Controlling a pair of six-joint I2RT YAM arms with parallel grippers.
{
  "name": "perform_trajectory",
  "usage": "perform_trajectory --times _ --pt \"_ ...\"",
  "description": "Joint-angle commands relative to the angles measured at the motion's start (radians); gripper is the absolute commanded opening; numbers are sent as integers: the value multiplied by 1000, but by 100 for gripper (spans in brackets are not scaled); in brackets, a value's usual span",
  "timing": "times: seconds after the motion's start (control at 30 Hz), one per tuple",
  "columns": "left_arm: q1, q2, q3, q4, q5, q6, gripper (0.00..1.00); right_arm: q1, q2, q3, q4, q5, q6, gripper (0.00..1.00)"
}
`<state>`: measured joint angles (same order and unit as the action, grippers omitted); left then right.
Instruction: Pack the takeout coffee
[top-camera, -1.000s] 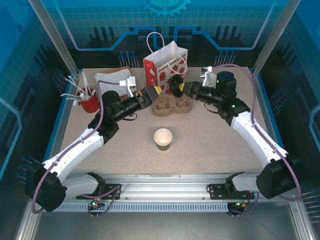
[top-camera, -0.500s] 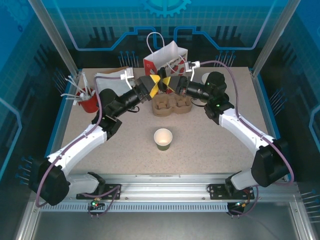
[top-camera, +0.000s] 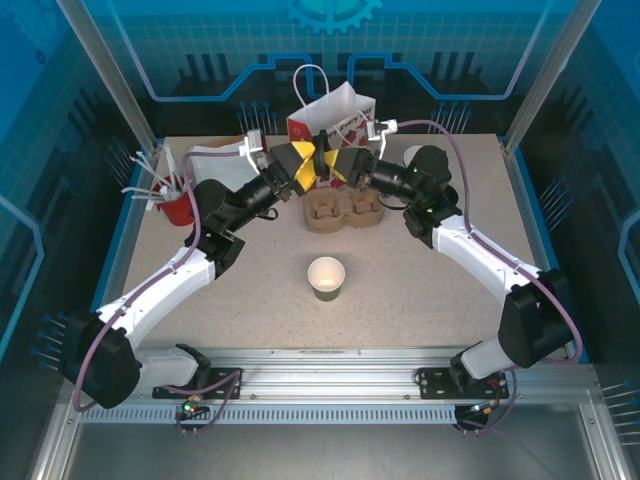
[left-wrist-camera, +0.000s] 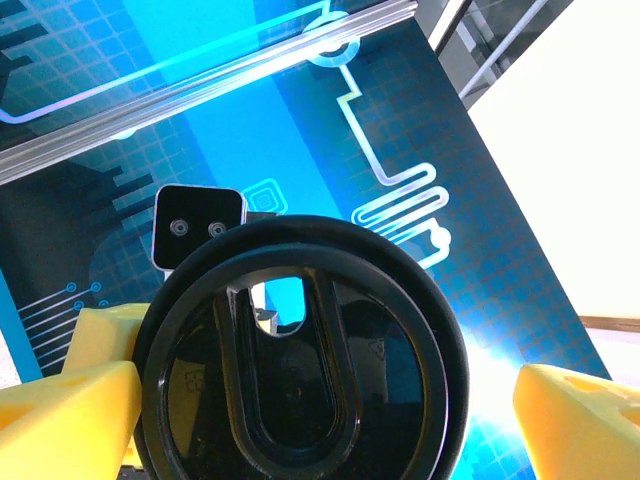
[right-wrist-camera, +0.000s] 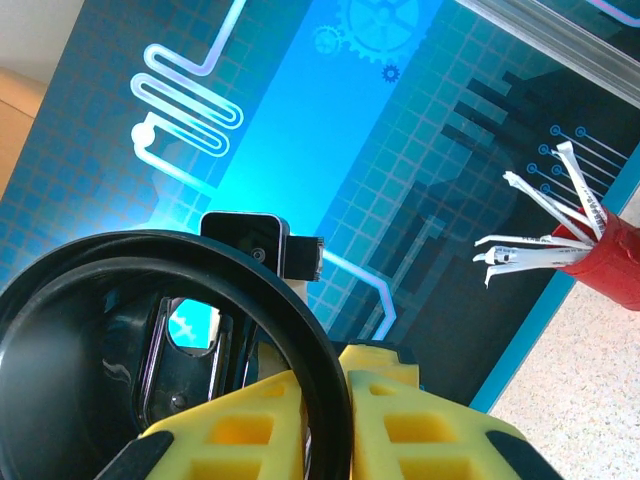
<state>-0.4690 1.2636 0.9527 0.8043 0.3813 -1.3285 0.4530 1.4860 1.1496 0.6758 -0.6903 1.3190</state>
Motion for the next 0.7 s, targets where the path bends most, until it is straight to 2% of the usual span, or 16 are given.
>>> perform_trajectory --times 0.0,0.17,0.53,0.67 --pt "9 3 0 60 -10 -27 92 19 14 5 51 -20 11 17" --pt "10 14 1 59 -5 -35 86 26 17 9 51 -25 9 17" --pt "9 21 3 46 8 -33 85 36 26 27 31 -24 3 17" --pt "10 26 3 51 17 -38 87 42 37 39 28 -25 3 17"
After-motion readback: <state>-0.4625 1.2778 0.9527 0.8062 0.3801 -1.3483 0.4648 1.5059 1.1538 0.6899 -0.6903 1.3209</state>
